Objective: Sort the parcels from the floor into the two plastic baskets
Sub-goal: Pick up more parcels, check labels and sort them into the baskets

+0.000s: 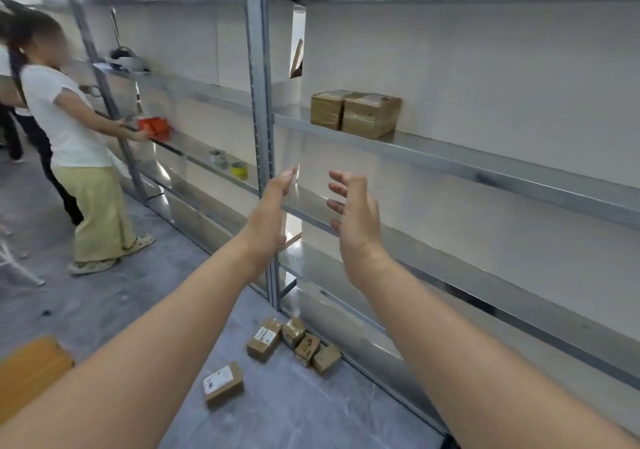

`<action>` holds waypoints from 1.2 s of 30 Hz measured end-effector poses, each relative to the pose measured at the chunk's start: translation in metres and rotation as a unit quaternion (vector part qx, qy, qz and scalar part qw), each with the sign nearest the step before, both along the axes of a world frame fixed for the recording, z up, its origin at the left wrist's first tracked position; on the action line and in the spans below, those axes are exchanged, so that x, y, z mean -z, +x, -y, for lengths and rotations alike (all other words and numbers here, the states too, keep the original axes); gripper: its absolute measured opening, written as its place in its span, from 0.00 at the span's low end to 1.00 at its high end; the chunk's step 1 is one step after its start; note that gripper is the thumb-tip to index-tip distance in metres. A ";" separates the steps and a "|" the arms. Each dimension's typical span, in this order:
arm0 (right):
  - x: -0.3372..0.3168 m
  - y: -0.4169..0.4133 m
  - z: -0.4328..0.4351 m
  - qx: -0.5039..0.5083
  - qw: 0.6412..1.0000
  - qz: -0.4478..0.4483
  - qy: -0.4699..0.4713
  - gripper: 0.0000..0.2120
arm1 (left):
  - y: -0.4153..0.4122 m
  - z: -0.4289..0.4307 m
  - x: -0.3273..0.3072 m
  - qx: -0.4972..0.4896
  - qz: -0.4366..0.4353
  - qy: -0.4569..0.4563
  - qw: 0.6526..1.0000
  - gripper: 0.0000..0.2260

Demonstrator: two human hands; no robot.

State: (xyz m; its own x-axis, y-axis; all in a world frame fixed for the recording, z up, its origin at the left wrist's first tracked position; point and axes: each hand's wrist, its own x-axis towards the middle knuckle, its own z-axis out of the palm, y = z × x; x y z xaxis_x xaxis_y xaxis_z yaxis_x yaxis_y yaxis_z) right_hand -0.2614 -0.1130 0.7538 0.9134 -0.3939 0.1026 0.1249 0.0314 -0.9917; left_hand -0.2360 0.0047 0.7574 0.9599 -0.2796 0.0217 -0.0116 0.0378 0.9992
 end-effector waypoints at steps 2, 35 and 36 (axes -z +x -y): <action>0.014 0.015 -0.006 -0.024 1.000 -0.013 0.007 0.31 | 0.009 -0.005 0.015 -0.022 -0.006 0.007 1.000 0.19; 0.234 0.264 -0.119 -0.193 0.949 -0.244 -0.044 0.26 | 0.227 -0.128 0.244 -0.212 -0.238 0.030 0.947 0.27; 0.240 0.271 -0.134 -0.188 0.948 -0.253 -0.043 0.23 | 0.235 -0.143 0.251 -0.211 -0.247 0.030 0.945 0.26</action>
State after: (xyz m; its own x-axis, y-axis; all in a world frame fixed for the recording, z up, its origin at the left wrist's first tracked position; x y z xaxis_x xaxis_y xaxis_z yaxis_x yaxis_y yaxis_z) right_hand 0.0099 0.0215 0.5142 0.9286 -0.0400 -0.3689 -0.3710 -0.1035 -0.9228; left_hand -0.0009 0.1472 0.5067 0.8748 0.1433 -0.4628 0.4564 0.0767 0.8865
